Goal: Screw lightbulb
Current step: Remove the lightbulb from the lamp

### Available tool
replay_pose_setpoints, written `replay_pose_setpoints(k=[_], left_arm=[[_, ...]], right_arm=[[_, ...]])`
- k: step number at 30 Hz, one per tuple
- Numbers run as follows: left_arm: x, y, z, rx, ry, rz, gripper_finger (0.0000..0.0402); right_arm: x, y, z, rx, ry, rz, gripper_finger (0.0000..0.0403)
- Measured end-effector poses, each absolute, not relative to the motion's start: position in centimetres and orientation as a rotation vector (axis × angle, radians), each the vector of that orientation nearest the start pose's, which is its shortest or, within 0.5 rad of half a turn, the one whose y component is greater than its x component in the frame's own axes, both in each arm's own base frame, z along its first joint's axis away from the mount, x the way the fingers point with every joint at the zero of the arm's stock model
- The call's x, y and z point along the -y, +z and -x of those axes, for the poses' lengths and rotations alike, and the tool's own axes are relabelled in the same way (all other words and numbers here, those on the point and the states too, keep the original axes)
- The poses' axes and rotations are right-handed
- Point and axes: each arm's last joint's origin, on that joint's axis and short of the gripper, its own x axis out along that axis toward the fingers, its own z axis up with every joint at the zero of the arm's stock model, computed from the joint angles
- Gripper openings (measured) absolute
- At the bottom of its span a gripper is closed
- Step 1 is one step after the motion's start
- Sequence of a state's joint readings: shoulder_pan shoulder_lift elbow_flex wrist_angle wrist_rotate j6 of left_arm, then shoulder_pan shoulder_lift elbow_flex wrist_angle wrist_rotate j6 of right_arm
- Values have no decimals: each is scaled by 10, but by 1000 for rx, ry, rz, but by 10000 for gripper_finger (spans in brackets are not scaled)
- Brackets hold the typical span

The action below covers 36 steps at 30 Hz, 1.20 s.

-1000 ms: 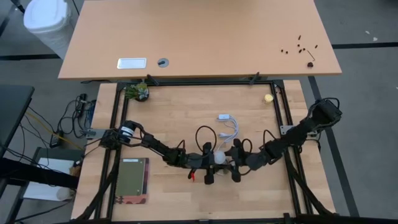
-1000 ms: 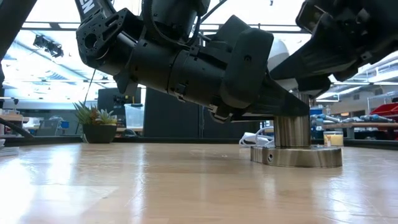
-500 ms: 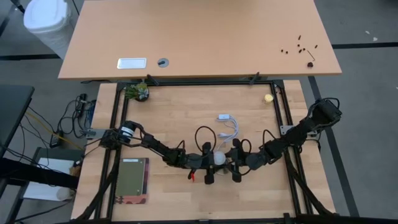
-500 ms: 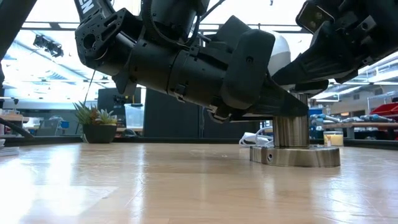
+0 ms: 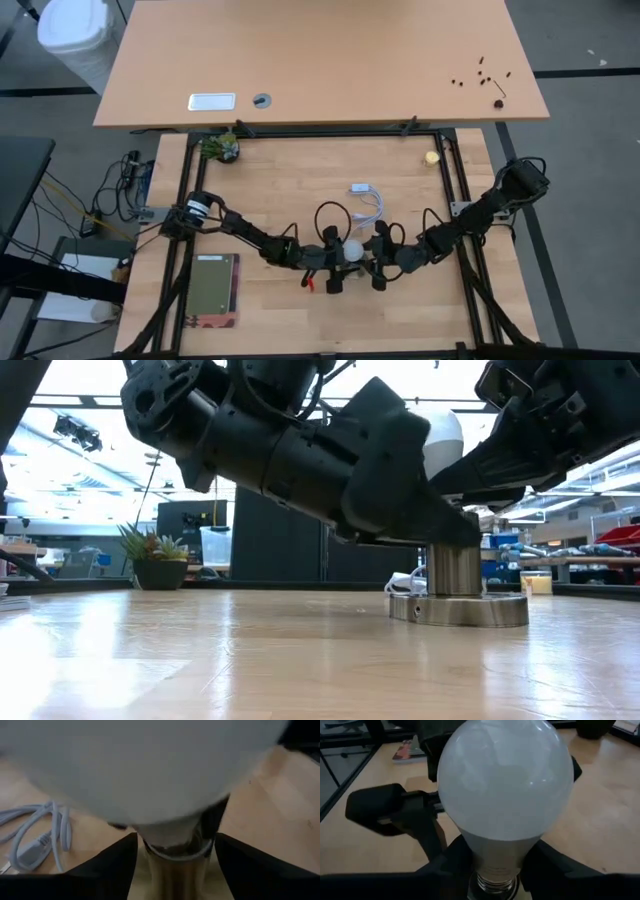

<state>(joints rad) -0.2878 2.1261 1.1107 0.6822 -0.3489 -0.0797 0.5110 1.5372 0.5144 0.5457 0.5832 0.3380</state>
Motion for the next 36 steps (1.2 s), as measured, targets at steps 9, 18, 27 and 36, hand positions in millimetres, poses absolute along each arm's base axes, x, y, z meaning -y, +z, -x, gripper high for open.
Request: replay_pose_setpoints(k=[9,18,27,36], left_arm=[[109,152,-402,-414,76,-84,287],[99,180,-373,-647,135,-160,285],[89,153,-342,-885,207,-201,284],[91,137,-319,-859,186,-103,284]], right_arm=[[-117,161,-239,-365,-171,-41,157],[-102,175,-199,-572,-250,-117,157],[-85,158,-168,-928,-393,-356,157],[-73,154,-167,-1104,-440,-593,157]])
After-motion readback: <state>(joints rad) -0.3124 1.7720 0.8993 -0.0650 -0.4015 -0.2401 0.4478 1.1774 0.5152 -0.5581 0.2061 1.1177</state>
